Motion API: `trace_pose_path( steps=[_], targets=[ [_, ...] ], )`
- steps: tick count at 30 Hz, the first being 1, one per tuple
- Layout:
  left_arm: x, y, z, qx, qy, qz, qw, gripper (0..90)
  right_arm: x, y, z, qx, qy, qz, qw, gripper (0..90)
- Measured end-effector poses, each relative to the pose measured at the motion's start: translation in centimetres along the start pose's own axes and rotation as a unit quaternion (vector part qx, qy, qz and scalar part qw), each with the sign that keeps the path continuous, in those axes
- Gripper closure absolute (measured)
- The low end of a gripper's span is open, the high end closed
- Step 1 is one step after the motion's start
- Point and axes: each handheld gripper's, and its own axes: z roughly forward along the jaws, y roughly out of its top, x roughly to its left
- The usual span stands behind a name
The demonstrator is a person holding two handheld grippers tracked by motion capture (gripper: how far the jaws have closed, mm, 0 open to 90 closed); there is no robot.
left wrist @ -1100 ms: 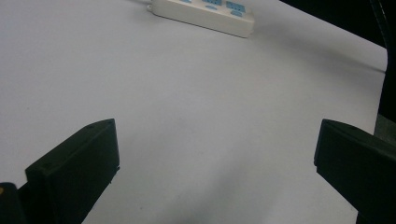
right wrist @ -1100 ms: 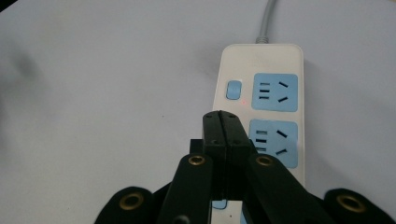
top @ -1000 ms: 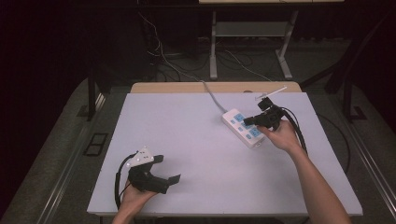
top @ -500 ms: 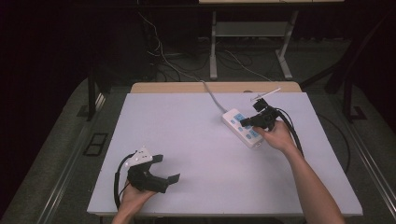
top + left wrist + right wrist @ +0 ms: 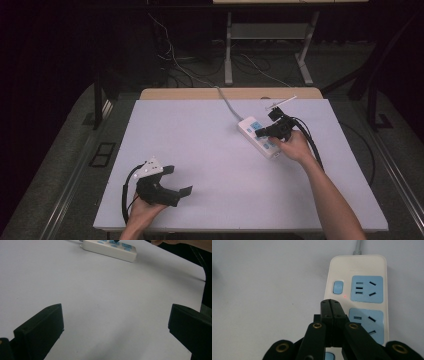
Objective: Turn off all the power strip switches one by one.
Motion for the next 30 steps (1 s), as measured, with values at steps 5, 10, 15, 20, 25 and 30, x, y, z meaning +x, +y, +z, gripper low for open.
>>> trace_pose_path(
  steps=[5, 10, 15, 20, 25, 30],
  targets=[
    [0.0, 0.0, 0.0, 0.000, 0.001, 0.000, 1.0000, 0.0, -0.2, -0.1, 0.4, 0.003, 0.000, 0.003, 1.0000, 90.0],
    [0.0, 0.0, 0.0, 0.001, -0.001, 0.002, 1.0000, 0.0, -0.5, -0.2, 0.6, 0.009, -0.002, 0.010, 0.9999, 90.0],
    [0.0, 0.0, 0.0, 0.000, 0.000, 0.000, 1.0000, 0.0, -0.7, -0.4, 0.8, 0.006, 0.004, 0.017, 0.9998, 90.0],
    [-0.1, 0.0, 0.0, 0.002, -0.001, 0.003, 1.0000, 0.0, -0.8, -0.3, 0.8, 0.005, 0.005, 0.018, 0.9998, 90.0],
    [-0.1, 0.0, 0.1, 0.003, -0.005, 0.004, 1.0000, 0.0, -1.0, -0.4, 0.8, 0.001, 0.011, 0.027, 0.9996, 90.0],
    [-0.2, 0.0, 0.2, 0.005, -0.006, 0.006, 1.0000, 0.0, -1.0, -0.5, 0.8, 0.000, 0.010, 0.034, 0.9994, 90.0]
  ],
)
